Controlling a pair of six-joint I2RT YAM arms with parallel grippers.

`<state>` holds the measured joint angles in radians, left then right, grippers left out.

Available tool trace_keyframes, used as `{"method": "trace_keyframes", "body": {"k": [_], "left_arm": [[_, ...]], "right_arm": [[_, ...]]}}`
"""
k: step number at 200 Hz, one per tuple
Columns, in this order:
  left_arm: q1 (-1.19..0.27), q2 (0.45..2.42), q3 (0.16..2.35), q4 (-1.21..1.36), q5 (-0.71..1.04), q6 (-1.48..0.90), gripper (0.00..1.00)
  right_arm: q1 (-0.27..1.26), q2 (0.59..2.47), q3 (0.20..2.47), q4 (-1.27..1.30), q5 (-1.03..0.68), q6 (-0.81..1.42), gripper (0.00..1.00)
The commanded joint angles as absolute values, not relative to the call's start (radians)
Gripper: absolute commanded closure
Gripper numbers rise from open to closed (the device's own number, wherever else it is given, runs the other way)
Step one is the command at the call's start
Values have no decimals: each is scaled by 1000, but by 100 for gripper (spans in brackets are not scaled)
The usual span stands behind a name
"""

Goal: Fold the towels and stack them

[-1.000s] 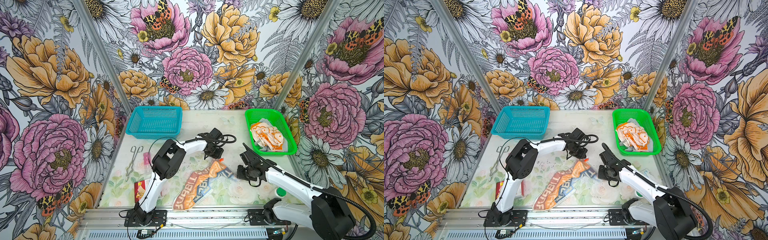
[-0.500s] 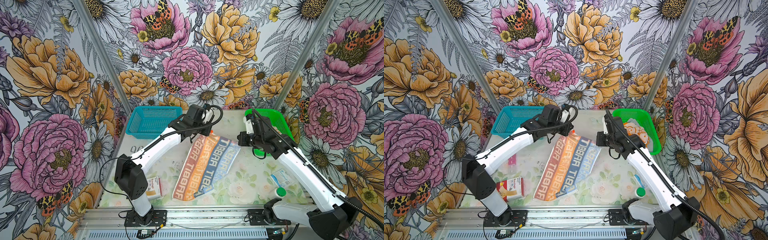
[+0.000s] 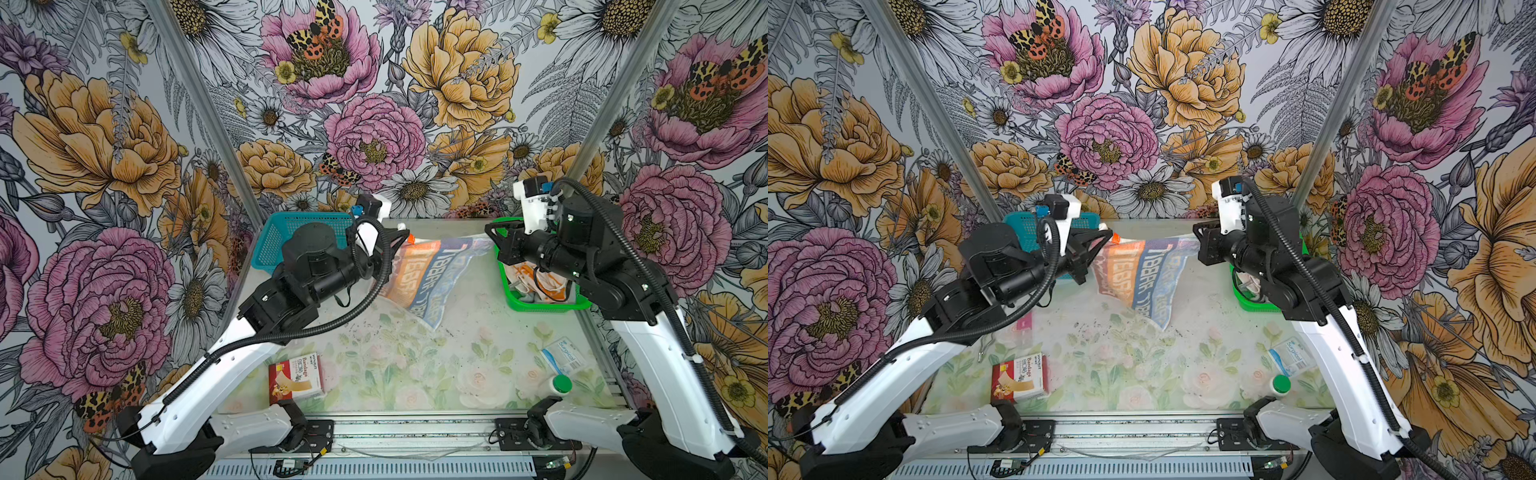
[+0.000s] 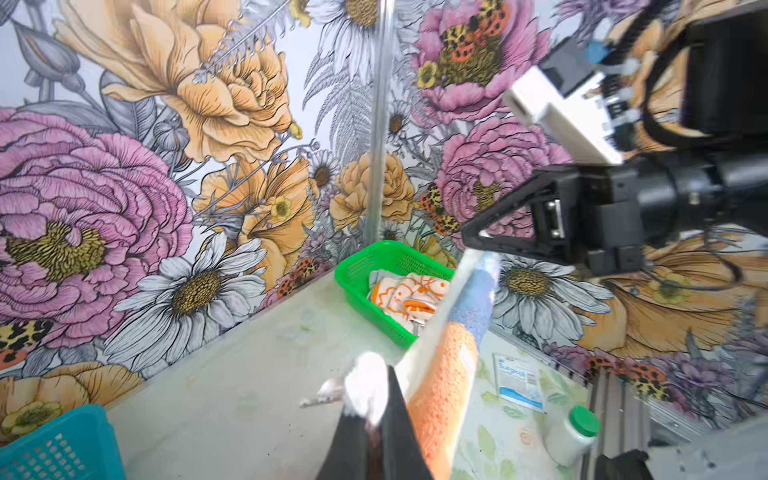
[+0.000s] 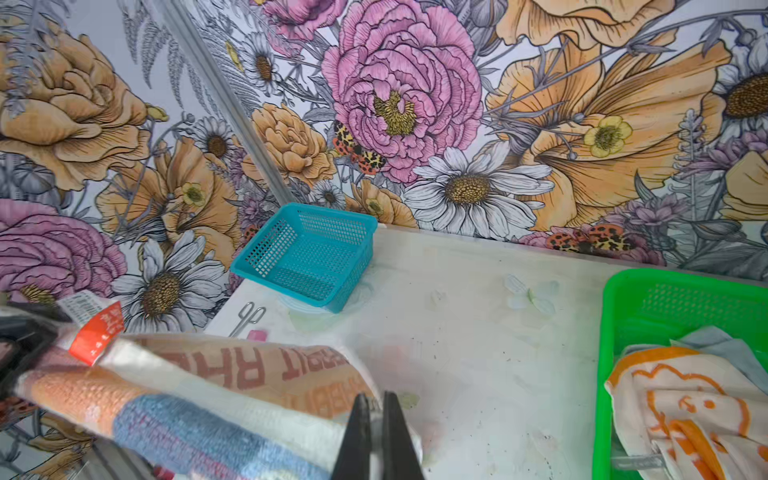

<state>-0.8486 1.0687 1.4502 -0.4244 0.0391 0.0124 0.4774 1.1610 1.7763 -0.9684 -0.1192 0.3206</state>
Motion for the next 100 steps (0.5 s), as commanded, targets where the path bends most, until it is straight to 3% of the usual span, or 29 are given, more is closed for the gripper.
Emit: {"method": "trace_keyframes", "body": {"k": [1, 48, 100], "left_arm": [[-917, 954, 1407, -370, -59, 83, 100], [-1084, 851, 1374, -342, -90, 143, 100], [-1119, 953, 1346, -302, -394, 183, 100]], "right_arm": [[480, 1065, 1799, -999, -146, 364, 100], [486, 949, 1884, -1002, -188, 426, 100], [485, 990, 1826, -1028, -41, 435, 100]]}}
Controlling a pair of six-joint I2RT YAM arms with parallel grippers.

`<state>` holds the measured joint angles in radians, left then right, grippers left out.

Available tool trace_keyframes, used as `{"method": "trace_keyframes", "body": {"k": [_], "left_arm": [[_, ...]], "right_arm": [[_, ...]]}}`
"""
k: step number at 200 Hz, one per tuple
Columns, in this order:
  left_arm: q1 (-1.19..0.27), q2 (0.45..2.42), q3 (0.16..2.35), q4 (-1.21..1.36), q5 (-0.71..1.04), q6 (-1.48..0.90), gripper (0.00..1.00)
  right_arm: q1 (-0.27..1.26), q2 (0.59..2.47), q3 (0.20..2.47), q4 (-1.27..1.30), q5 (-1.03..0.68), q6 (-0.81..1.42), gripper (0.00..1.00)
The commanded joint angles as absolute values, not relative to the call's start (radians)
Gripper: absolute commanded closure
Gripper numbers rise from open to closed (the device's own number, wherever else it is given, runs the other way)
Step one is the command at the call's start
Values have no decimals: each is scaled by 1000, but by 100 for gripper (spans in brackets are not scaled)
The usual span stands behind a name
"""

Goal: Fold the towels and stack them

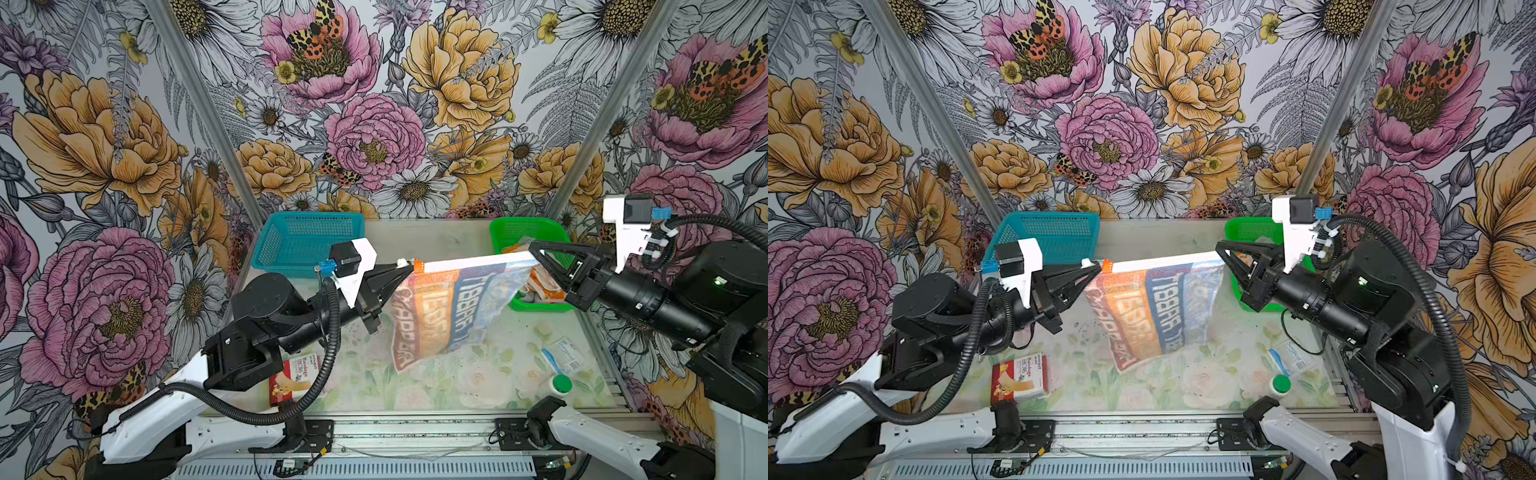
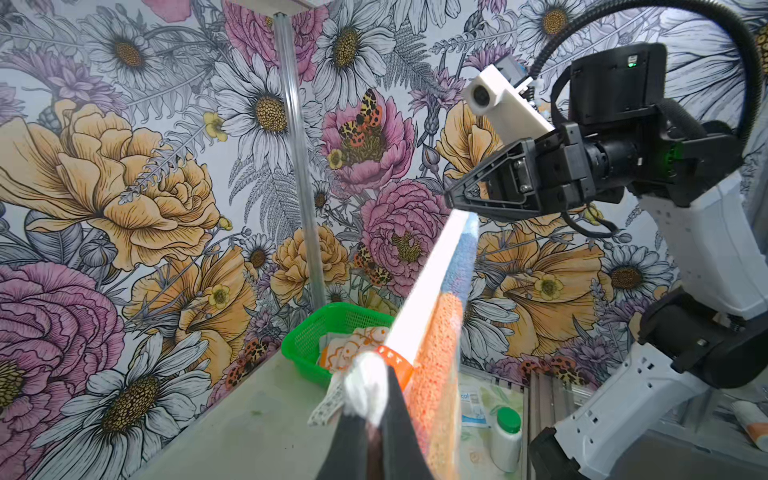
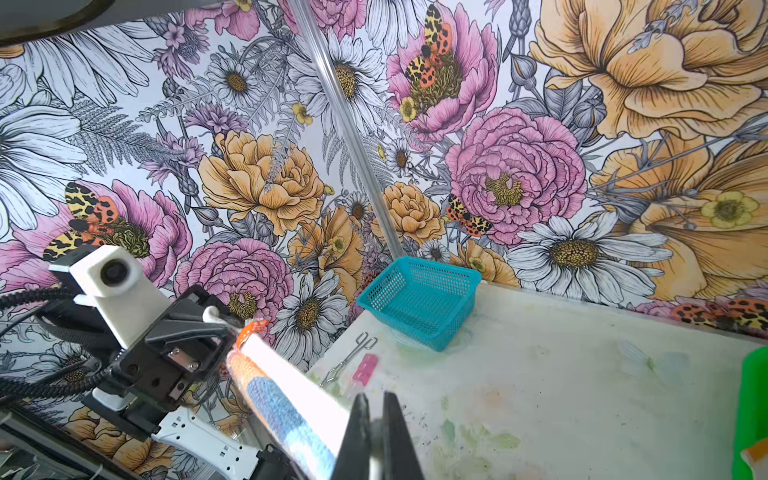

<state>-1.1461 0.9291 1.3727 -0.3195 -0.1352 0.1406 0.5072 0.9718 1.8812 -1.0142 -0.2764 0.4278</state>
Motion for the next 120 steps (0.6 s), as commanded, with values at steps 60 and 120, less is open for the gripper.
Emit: {"method": "trace_keyframes", "body": {"k": [60, 120], "left_arm": [[-771, 1161, 1100, 2, -240, -51, 100], [-563, 1554, 1072, 365, -99, -143, 100]], "right_arm": [[420, 1138, 1562, -898, 130, 353, 100], [283, 1500, 1442, -560, -21, 284, 100]]}}
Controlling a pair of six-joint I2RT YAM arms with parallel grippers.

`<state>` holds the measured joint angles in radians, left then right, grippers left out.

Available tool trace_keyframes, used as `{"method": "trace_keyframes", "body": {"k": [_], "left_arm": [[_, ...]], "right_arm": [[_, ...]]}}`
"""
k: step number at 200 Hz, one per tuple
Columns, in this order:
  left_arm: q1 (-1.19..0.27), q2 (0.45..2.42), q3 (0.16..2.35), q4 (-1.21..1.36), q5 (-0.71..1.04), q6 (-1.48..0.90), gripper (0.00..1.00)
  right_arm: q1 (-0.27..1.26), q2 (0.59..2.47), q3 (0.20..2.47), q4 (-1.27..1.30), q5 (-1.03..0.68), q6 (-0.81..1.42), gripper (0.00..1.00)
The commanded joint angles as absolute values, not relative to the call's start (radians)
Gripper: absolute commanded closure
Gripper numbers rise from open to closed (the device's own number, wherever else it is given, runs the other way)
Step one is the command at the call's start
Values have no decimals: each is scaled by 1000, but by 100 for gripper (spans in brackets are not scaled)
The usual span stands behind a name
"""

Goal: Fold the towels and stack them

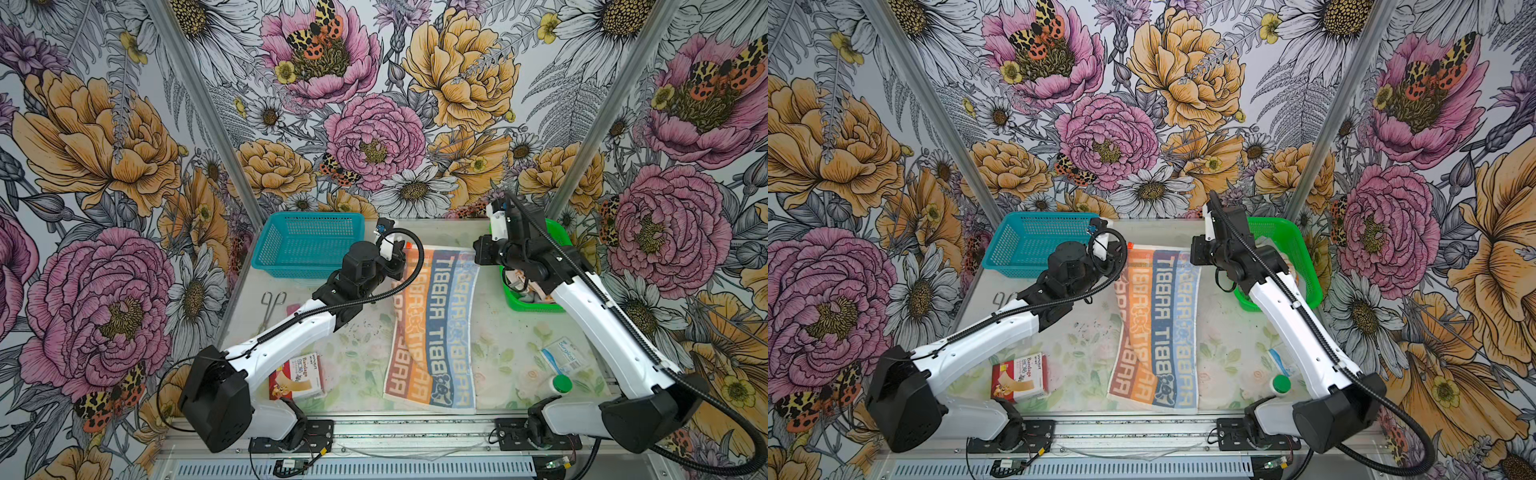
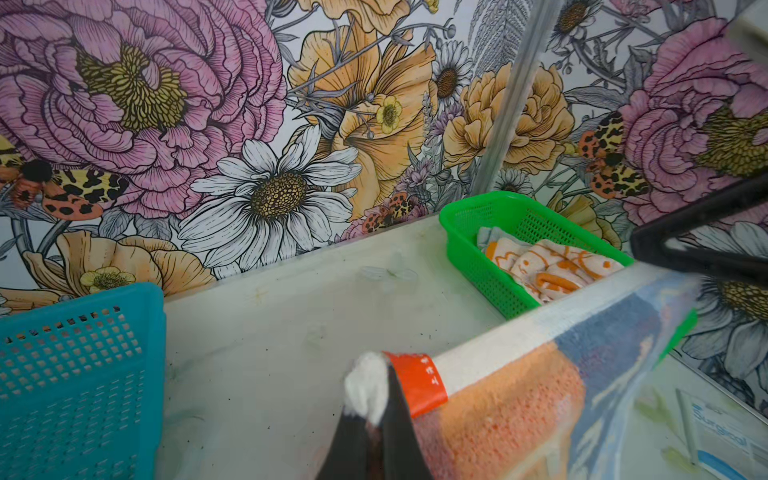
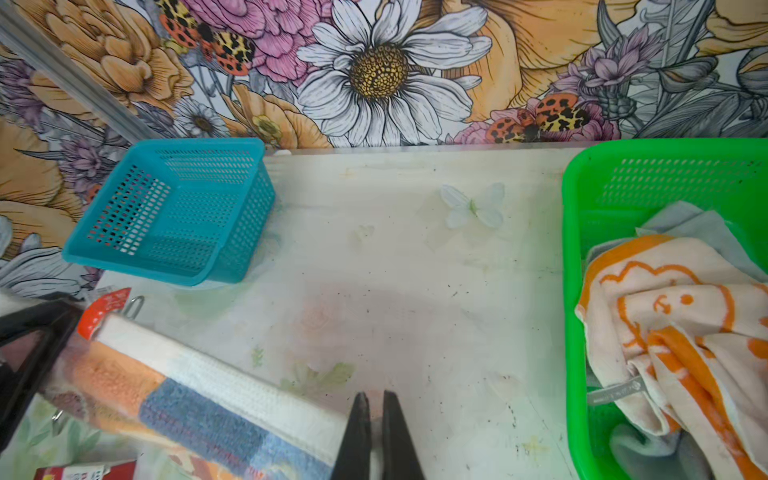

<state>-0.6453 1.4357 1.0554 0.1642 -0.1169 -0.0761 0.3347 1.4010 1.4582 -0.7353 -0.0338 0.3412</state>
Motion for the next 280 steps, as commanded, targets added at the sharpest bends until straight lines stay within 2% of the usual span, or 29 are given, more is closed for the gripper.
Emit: {"method": "trace_keyframes", "body": {"k": [1, 35, 59, 96, 102, 112, 132, 146, 155, 168, 184, 196, 201, 222, 246, 262, 280], "left_arm": [[-561, 1562, 1075, 369, -98, -143, 100], [-485, 1809, 1234, 398, -69, -188, 100], [-452, 1999, 1374, 347, -65, -220, 96], [-428, 2145, 1541, 256, -74, -245, 94], [-428, 2160, 1566, 235, -84, -244, 88], [-426, 2189, 1614, 191, -92, -241, 71], [-426, 2242, 1718, 124, -85, -225, 45], [-427, 2259, 1768, 117, -69, -203, 40], [-426, 2260, 1807, 98, -64, -190, 39], [-429, 2246, 1858, 51, -73, -164, 39], [-440, 2206, 1916, -54, -110, -129, 38], [-456, 2155, 1930, -173, -120, -98, 38], [-464, 2131, 1929, -226, -116, -92, 38], [-497, 2008, 1850, -450, -119, -133, 39], [-518, 1742, 1504, -517, -129, -276, 42], [-519, 1582, 1266, -535, -41, -379, 47], [-560, 1461, 1092, -591, 58, -453, 53]], "right_arm": [[280, 1506, 1442, -556, -23, 284, 100], [226, 1754, 1531, -484, -72, 256, 100], [202, 1920, 1626, -467, -101, 234, 100], [194, 2105, 1790, -454, -127, 230, 100], [194, 2122, 1809, -454, -131, 233, 100], [195, 2152, 1846, -454, -131, 235, 100], [194, 2187, 1903, -456, -106, 235, 100], [195, 2192, 1931, -456, -70, 220, 97], [195, 2185, 1946, -456, -58, 209, 83], [195, 2155, 1952, -458, -55, 199, 72], [198, 2096, 1929, -456, -32, 186, 37], [199, 2045, 1898, -457, -7, 172, 21], [199, 2017, 1880, -459, 4, 169, 18], [202, 1874, 1742, -464, 38, 204, 16], [210, 1675, 1486, -546, -24, 342, 17], [242, 1516, 1246, -577, -60, 443, 22], [323, 1371, 1026, -622, -72, 522, 30]]}}
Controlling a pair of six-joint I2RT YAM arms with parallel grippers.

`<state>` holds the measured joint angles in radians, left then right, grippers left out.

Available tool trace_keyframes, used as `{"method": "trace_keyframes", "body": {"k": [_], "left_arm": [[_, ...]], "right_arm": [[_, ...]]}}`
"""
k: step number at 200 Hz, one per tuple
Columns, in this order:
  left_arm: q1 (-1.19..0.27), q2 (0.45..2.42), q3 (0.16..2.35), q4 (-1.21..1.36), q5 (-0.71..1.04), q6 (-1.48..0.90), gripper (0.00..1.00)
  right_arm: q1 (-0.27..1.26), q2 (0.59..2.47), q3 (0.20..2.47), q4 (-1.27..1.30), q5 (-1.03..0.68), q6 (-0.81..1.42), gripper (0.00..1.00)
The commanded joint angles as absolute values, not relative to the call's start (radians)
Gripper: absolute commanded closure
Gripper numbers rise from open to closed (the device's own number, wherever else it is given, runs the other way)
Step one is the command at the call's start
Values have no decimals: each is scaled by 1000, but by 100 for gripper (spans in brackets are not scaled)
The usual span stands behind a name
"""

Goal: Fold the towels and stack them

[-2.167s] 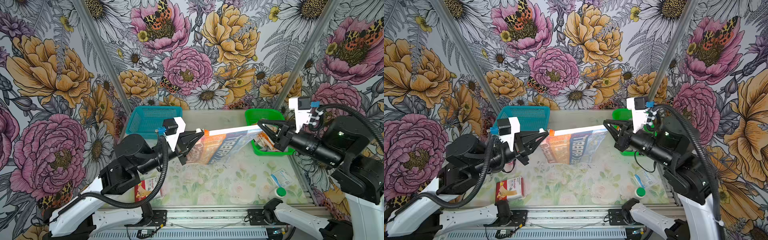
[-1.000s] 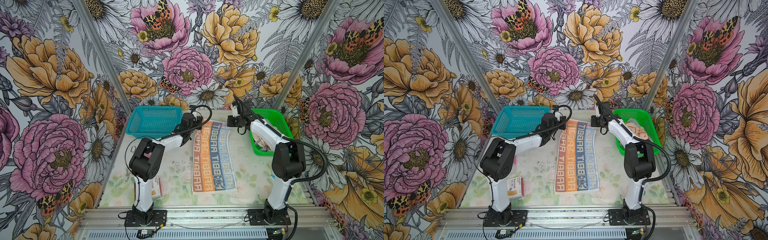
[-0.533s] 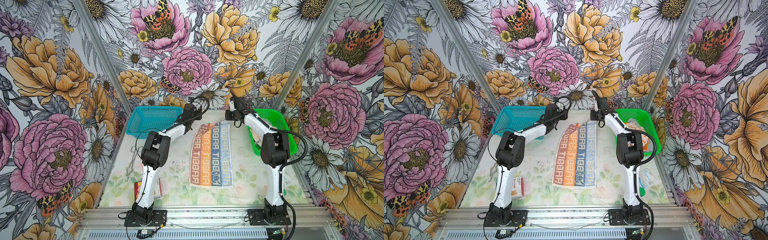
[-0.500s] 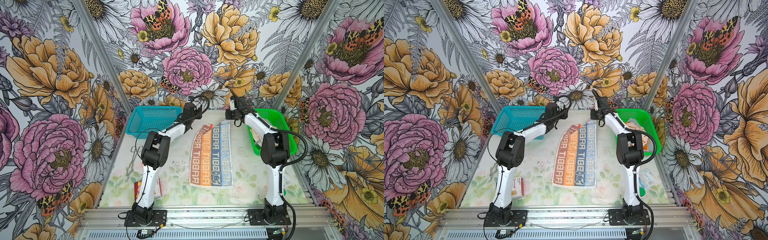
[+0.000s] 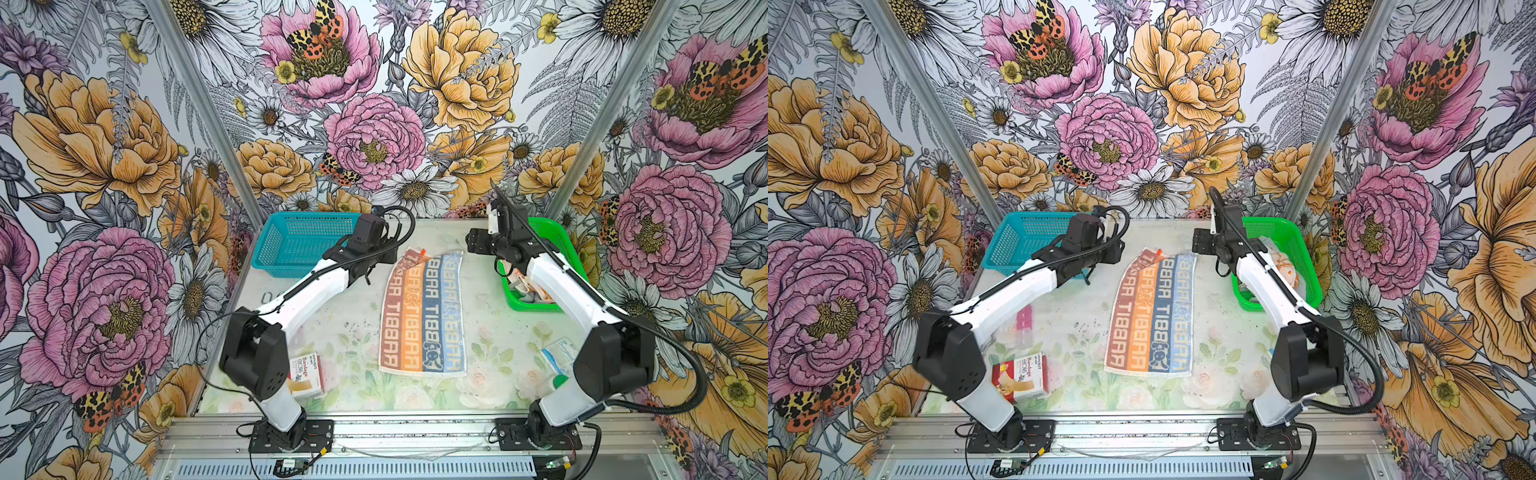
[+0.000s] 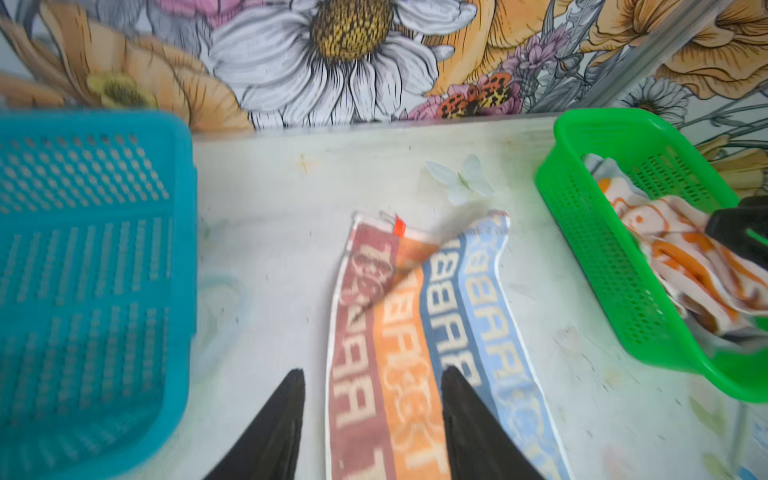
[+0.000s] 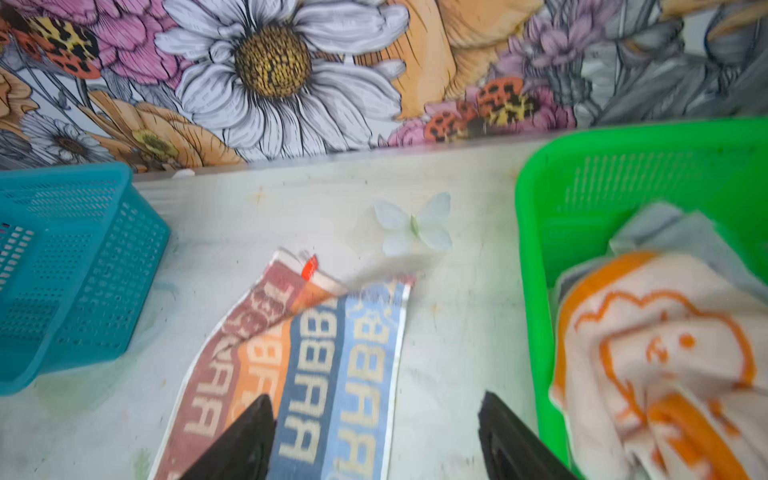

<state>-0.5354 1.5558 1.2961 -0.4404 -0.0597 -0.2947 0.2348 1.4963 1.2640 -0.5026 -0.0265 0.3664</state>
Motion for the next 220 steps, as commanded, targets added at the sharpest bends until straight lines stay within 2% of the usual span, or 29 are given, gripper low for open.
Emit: {"method": "trace_keyframes", "body": {"k": [1, 32, 43, 57, 79, 116, 190, 220], "left_arm": [[-566, 1455, 1088, -595, 62, -456, 53], [-724, 1387, 927, -671, 61, -572, 57], [-755, 1376, 881, -671, 56, -615, 59], [-798, 1354, 828, -666, 31, -663, 61], [-848, 1347, 780, -661, 40, -699, 64], [-884, 1333, 686, -602, 46, -748, 65], [-876, 1386, 650, -491, 80, -758, 61], [-879, 1393, 648, -475, 97, -763, 66]], "right_arm": [[330, 1365, 1014, -627, -73, 528, 31], [512, 1188, 779, -742, -54, 704, 38], [568, 1124, 711, -755, -52, 776, 45], [633, 1049, 651, -772, -44, 857, 49], [726, 994, 605, -806, -29, 942, 50], [842, 1016, 566, -810, 32, 1026, 47], [847, 1162, 577, -707, 49, 1006, 47], [847, 1214, 570, -644, 31, 1008, 49]]}}
